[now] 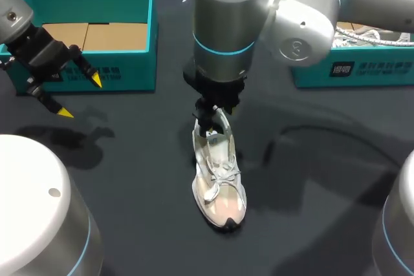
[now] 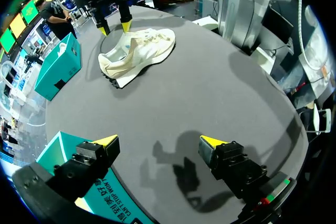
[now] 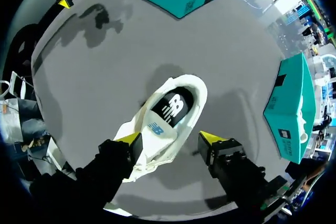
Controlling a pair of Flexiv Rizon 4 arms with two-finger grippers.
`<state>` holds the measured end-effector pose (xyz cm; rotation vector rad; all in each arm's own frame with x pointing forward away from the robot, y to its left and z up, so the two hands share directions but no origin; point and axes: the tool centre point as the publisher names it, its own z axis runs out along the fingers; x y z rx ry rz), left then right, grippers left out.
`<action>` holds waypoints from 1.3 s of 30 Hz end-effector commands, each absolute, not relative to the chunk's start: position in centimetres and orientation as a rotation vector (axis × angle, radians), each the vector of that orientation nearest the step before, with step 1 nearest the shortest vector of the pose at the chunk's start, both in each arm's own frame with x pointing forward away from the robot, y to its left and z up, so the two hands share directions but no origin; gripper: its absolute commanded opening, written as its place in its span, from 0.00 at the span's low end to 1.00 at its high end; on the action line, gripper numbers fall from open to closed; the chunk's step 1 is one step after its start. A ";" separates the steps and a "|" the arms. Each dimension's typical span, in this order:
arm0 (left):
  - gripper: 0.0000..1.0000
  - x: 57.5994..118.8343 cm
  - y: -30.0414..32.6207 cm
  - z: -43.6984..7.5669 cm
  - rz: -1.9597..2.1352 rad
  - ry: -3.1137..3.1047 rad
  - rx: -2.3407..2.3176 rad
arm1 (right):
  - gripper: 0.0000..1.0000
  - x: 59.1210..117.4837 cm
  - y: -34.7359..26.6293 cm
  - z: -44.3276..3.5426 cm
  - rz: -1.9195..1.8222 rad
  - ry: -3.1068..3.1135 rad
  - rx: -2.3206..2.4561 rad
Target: Take the shoe out of the shoebox, open the shoe tongue, remove and reinsert the insole, then place the shoe into the shoebox
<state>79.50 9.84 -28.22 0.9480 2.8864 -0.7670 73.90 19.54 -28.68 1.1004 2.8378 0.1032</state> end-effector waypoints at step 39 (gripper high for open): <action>1.00 79.4 9.9 -28.2 -0.764 2.886 0.949 | 1.00 80.5 22.5 -30.4 0.019 3.000 -0.082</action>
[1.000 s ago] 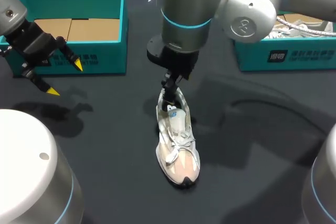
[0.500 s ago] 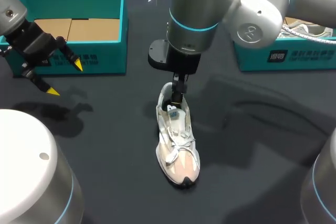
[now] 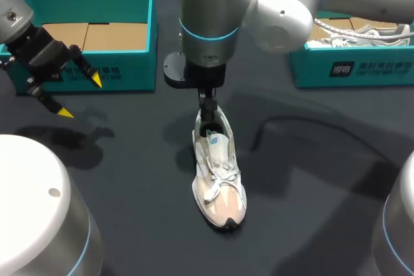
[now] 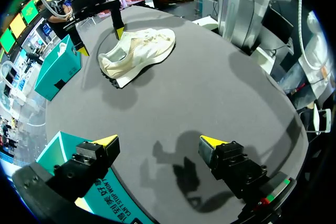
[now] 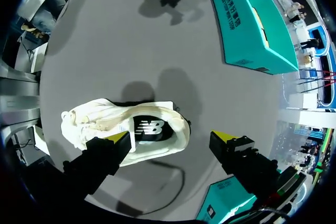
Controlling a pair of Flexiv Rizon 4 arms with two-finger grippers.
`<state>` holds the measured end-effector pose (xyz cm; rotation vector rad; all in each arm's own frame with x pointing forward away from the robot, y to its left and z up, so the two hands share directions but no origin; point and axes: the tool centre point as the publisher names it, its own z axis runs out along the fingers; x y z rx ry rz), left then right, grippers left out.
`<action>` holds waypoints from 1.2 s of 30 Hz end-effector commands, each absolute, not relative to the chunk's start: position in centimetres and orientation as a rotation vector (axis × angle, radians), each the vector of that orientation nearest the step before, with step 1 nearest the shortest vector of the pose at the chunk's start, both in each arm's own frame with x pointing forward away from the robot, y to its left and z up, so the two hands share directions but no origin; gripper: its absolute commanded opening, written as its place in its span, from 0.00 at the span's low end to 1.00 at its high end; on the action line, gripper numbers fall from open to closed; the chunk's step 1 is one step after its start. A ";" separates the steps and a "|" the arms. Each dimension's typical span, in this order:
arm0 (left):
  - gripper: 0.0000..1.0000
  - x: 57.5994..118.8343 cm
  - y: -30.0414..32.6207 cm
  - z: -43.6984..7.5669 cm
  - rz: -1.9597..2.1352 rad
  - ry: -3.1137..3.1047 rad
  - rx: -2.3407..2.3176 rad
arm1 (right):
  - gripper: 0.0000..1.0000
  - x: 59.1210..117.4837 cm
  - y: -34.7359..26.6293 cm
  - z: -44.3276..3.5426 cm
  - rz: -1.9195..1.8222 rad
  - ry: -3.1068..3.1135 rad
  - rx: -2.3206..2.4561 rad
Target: Take the shoe out of the shoebox, open the shoe tongue, remove and reinsert the insole, then place the shoe into the shoebox
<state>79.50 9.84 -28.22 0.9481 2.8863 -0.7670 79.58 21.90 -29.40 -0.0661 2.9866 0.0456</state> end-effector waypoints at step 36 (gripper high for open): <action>1.00 79.4 9.9 -28.2 -0.764 2.886 0.949 | 0.70 83.1 21.2 -37.2 0.068 3.098 -0.175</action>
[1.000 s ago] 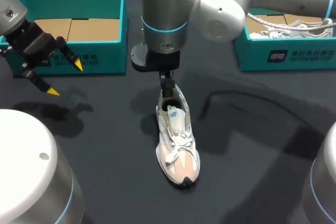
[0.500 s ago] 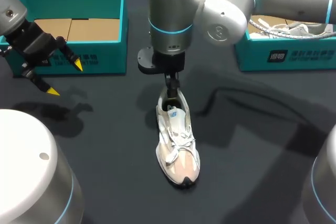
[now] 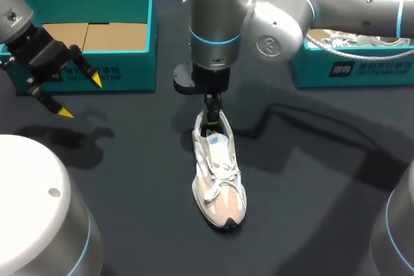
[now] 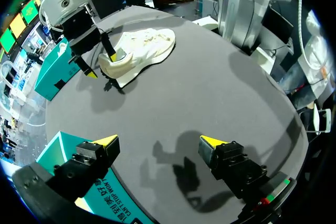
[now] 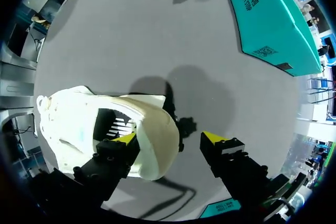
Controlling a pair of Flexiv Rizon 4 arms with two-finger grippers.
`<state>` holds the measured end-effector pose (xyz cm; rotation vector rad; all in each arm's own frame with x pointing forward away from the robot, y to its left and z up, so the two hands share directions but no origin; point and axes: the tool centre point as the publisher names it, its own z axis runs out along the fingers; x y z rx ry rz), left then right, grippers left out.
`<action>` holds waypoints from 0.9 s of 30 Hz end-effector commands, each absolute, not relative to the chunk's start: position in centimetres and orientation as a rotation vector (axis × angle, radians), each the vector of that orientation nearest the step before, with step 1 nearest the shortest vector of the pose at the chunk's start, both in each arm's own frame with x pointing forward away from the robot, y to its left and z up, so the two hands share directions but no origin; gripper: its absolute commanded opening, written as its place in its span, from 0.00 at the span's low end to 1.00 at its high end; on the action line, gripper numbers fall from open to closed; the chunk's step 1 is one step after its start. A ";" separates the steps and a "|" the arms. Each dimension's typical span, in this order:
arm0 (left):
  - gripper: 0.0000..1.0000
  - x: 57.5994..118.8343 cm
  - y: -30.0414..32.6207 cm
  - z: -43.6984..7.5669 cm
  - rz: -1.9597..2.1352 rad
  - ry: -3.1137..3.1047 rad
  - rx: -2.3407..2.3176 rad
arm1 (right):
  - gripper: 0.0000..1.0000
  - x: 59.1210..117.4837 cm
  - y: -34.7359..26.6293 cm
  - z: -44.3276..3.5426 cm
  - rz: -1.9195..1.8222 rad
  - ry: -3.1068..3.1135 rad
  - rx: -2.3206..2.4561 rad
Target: Take the shoe out of the shoebox, open the shoe tongue, remove and reinsert the insole, then place the shoe into the shoebox
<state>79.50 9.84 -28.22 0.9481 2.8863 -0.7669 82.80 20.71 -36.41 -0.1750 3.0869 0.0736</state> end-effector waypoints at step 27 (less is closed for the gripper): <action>1.00 79.4 9.9 -28.2 -0.764 2.886 0.949 | 0.00 82.8 21.1 -39.1 0.067 3.143 -0.136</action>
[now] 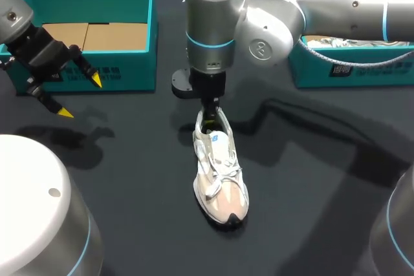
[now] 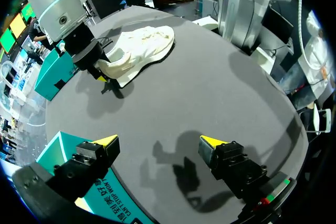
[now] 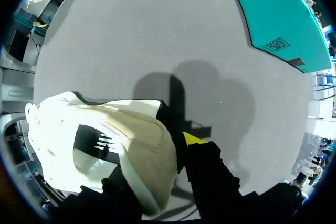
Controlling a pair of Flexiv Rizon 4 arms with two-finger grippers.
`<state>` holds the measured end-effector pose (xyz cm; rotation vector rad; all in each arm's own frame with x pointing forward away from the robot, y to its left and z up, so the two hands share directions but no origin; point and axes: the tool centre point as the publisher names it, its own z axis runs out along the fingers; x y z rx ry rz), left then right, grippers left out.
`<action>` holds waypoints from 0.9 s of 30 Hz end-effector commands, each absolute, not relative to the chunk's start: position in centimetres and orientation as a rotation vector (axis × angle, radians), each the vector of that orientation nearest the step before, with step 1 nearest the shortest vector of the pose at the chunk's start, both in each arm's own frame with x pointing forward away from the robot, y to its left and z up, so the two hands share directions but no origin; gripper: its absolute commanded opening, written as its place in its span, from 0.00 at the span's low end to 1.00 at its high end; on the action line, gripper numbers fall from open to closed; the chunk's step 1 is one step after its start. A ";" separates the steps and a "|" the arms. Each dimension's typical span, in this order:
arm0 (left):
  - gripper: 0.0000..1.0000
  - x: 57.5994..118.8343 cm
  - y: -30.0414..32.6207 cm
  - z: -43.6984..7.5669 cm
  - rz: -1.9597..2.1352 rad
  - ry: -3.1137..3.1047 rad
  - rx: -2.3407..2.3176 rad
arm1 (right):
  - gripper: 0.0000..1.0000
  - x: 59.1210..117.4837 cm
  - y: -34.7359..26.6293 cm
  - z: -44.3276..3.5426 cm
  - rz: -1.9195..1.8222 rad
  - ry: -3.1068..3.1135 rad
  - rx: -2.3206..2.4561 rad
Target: Take the shoe out of the shoebox, open the shoe tongue, remove and reinsert the insole, then place the shoe into the shoebox
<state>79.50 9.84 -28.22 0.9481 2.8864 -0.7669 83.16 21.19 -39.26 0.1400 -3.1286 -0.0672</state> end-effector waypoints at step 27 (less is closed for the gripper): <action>1.00 79.4 9.9 -28.2 -0.764 2.886 0.949 | 0.00 84.6 16.1 -26.3 0.029 -3.280 0.009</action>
